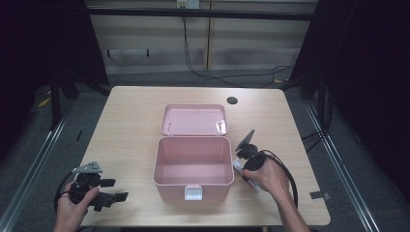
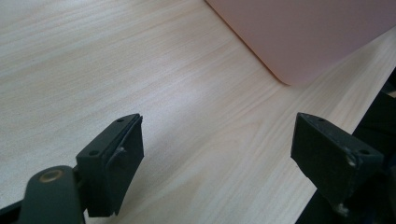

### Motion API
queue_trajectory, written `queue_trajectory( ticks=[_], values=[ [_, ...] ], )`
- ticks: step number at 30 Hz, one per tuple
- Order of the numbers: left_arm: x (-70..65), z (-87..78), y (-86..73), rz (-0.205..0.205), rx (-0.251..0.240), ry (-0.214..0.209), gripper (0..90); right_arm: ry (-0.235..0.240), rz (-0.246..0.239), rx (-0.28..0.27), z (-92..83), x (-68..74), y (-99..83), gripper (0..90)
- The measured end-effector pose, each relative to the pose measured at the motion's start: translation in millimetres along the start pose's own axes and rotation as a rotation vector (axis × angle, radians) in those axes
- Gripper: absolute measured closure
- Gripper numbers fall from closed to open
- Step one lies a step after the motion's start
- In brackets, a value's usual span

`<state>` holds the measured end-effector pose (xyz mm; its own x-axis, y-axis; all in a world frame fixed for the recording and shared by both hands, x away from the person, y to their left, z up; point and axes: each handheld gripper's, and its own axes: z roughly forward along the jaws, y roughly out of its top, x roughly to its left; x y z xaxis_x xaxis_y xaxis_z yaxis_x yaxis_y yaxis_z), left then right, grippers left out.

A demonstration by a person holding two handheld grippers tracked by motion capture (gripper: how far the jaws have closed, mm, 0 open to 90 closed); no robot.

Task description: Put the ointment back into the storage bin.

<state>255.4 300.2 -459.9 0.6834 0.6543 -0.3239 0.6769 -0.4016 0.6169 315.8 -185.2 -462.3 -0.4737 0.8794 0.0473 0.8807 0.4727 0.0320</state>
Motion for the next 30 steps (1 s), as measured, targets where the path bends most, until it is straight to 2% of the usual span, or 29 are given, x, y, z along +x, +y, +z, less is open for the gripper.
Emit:
queue_trajectory(
  ticks=[12,16,30],
  values=[
    [0.1,-0.8,0.1,0.002,0.002,0.000,17.0,0.042,-0.056,0.009,-6.5,-4.6,-3.5,71.0],
    [0.1,-0.8,0.1,0.002,0.001,0.000,17.1,0.044,-0.086,0.037,-5.9,-4.9,-4.4,71.0],
    [0.1,-1.2,0.2,0.007,0.002,-0.001,17.0,0.072,-0.127,0.023,-18.3,-9.1,-11.2,71.0]
  ],
)
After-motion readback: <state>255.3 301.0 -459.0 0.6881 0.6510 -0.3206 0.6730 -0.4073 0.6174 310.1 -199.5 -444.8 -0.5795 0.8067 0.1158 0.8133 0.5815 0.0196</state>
